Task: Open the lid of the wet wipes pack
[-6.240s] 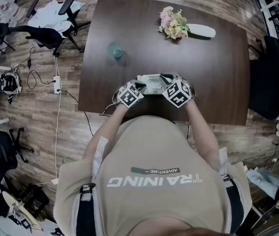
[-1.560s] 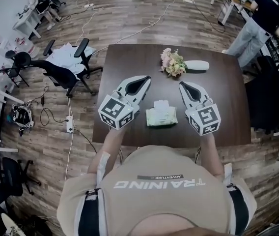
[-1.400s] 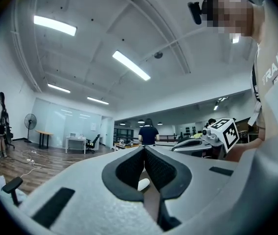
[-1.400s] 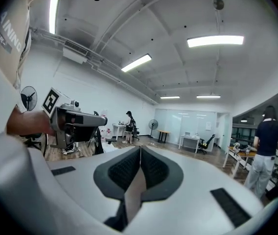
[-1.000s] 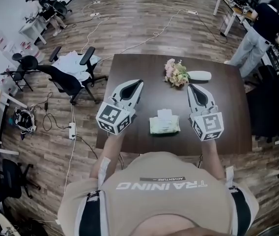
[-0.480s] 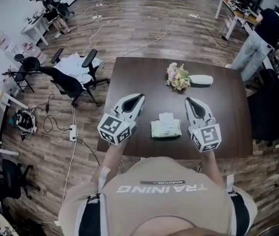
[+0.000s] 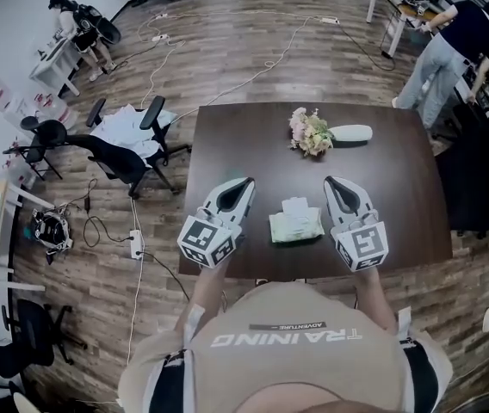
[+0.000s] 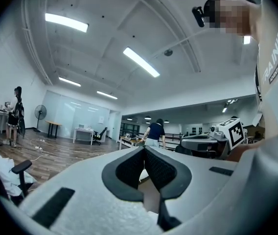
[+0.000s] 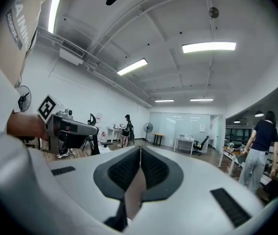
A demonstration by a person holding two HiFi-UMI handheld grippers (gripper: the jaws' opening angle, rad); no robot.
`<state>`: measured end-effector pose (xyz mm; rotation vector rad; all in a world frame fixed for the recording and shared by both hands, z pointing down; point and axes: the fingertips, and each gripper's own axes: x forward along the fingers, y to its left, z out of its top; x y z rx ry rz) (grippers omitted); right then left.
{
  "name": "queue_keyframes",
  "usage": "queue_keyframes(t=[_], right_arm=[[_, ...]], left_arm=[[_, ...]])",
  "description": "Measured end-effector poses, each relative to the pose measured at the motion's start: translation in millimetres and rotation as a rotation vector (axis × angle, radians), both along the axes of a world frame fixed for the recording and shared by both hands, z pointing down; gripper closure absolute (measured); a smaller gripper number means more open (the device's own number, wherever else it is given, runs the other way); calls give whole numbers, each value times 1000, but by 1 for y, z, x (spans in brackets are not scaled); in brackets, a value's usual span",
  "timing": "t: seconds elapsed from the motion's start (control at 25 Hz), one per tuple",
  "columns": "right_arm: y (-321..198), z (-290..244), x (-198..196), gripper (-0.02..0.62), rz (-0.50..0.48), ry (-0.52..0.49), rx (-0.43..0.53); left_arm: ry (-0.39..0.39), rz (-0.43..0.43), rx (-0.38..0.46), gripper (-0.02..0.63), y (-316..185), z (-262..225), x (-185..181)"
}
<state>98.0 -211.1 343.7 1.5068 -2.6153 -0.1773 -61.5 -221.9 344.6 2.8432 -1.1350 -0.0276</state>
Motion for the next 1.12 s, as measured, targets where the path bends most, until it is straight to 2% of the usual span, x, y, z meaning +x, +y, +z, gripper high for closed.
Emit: queue_keyframes(t=[0.32, 0.8, 1.12], right_arm=[[10, -2, -4, 580, -1, -20, 7], [22, -4, -1, 580, -3, 9, 11], [12, -4, 2, 580, 0, 11, 17]], left_arm=[[-5, 10, 19, 597, 7, -6, -4], [5, 56, 25, 597, 15, -8, 11], [15, 44, 42, 597, 7, -11, 10]])
